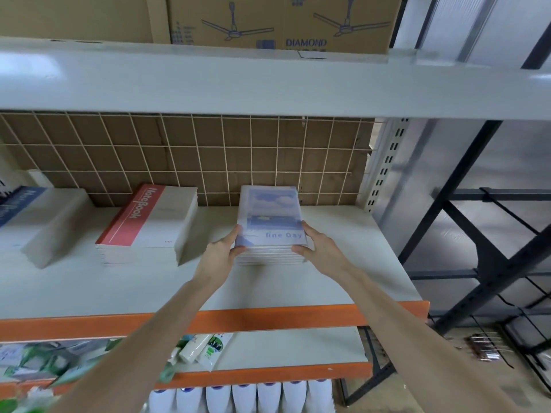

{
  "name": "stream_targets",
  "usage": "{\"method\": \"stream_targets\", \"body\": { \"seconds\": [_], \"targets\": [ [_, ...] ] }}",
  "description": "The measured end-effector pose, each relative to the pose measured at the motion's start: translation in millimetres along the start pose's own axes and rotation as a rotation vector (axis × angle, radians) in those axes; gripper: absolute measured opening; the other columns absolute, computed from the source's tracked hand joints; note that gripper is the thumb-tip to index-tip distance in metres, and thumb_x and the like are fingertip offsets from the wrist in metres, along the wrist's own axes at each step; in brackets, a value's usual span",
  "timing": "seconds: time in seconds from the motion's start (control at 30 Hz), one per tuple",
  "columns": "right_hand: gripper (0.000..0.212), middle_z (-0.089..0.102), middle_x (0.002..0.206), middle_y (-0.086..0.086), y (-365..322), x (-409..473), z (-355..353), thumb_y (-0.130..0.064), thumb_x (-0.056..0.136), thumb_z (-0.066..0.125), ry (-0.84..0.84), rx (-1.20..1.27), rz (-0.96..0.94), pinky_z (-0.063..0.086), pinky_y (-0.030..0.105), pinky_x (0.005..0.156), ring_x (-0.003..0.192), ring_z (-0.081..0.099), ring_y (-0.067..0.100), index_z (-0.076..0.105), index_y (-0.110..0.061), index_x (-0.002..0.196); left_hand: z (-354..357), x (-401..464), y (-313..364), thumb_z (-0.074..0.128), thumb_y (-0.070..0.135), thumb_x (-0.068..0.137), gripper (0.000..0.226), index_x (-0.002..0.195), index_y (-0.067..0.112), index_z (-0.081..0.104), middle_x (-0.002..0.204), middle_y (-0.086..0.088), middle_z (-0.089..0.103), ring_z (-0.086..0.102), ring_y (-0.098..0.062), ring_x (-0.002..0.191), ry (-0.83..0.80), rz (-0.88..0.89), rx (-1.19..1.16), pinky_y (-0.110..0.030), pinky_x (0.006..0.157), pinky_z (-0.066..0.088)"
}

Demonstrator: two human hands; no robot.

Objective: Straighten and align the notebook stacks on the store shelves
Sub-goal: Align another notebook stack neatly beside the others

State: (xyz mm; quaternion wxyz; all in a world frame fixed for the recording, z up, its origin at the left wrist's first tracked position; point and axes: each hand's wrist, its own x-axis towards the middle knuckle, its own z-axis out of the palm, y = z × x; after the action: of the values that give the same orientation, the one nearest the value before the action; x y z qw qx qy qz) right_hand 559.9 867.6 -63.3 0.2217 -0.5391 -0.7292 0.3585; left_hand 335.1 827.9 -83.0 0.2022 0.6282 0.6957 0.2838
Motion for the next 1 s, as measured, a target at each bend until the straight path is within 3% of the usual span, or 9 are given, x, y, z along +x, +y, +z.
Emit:
{"method": "stream_targets", "body": {
  "seconds": [0.07,0.13,0.17,0.2,0.27,0.37,0.53,0.6,1.0],
  "targets": [
    [0.064,0.049,0.138,0.0,-1.1,0.1,-0.8,-0.025,0.094,0.058,-0.005,-0.018,-0.011,0.038,0.021,0.085,0.112,0.05,0.016,0.025,-0.023,0.149,-1.7,-1.8,3.3,0.044,0.019,0.099,0.053,0.148,0.019,0.025,0.109,-0.013,0.061,0.061,-0.024,0.091,-0.042,0.008,0.026,-0.016,0.069,0.035],
    [0.072,0.034,0.15,0.001,-1.8,1.1,-1.4,-0.027,0.092,0.06,-0.014,-0.125,-0.053,0.031,0.028,0.105,0.133,0.037,0.021,0.019,-0.019,0.15,-3.8,-7.7,4.8,0.043,0.023,0.099,0.057,0.15,0.018,0.017,0.144,-0.011,0.041,0.048,-0.028,0.123,-0.08,0.048,0.066,-0.026,0.095,0.037],
    [0.081,0.017,0.158,0.002,-3.4,1.5,-0.8,-0.03,0.091,0.061,-0.012,-0.249,-0.083,0.016,0.033,0.116,0.144,0.018,0.021,0.009,-0.016,0.151,-5.4,-12.4,4.0,0.044,0.025,0.099,0.061,0.15,0.018,0.013,0.151,-0.008,0.03,0.04,-0.028,0.131,-0.081,0.077,0.079,-0.031,0.102,0.034],
    [0.088,0.0,0.16,0.001,-6.4,1.5,0.8,-0.034,0.09,0.061,0.004,-0.379,-0.131,0.0,0.035,0.117,0.147,0.001,0.017,0.0,-0.015,0.152,-7.9,-18.3,2.6,0.046,0.027,0.098,0.064,0.15,0.018,0.011,0.155,-0.005,0.021,0.032,-0.027,0.137,-0.062,0.101,0.08,-0.034,0.106,0.031],
    [0.096,-0.015,0.158,0.001,-15.2,3.0,7.7,-0.041,0.089,0.06,0.035,-0.535,-0.263,-0.012,0.033,0.114,0.146,-0.012,0.013,-0.008,-0.013,0.15,-15.4,-30.3,-3.3,0.047,0.029,0.096,0.065,0.15,0.018,0.012,0.158,-0.001,0.011,0.027,-0.025,0.14,0.011,0.126,0.099,-0.037,0.109,0.03],
    [0.099,-0.013,0.159,0.001,-36.0,6.2,30.9,-0.047,0.087,0.059,-0.007,-0.59,-0.364,-0.011,0.034,0.114,0.146,-0.011,0.014,-0.008,-0.013,0.15,-34.0,-45.6,-14.3,0.048,0.03,0.096,0.063,0.15,0.017,0.015,0.158,0.0,0.012,0.033,-0.025,0.137,0.102,0.089,0.136,-0.039,0.106,0.035],
    [0.095,-0.009,0.16,0.002,-86.6,14.8,88.8,-0.05,0.088,0.055,-0.118,-0.62,-0.471,-0.009,0.038,0.116,0.146,-0.01,0.014,-0.007,-0.014,0.151,-80.5,-67.9,-49.3,0.039,0.036,0.099,0.059,0.15,0.018,0.015,0.158,-0.004,0.005,0.003,-0.023,0.146,0.149,-0.012,0.421,-0.037,0.116,0.002],
    [0.093,-0.01,0.16,0.002,-110.6,13.1,114.4,-0.05,0.09,0.053,-0.164,-0.64,-0.516,-0.008,0.04,0.117,0.146,-0.01,0.015,-0.007,-0.014,0.151,-103.3,-82.2,-72.8,0.034,0.04,0.1,0.059,0.151,0.022,0.011,0.159,-0.002,0.002,-0.003,-0.023,0.146,0.15,-0.097,0.552,-0.039,0.116,-0.003],
    [0.08,-0.009,0.16,0.003,-297.9,-8.4,322.8,-0.045,0.095,0.046,-0.322,-0.654,-0.767,-0.01,0.042,0.115,0.146,-0.012,0.017,-0.003,-0.017,0.152,-270.6,-204.6,-246.7,0.036,0.04,0.099,0.061,0.151,0.022,0.009,0.159,-0.002,-0.001,-0.002,-0.022,0.146,0.297,-0.362,0.645,-0.042,0.116,0.0]
  ]
}}
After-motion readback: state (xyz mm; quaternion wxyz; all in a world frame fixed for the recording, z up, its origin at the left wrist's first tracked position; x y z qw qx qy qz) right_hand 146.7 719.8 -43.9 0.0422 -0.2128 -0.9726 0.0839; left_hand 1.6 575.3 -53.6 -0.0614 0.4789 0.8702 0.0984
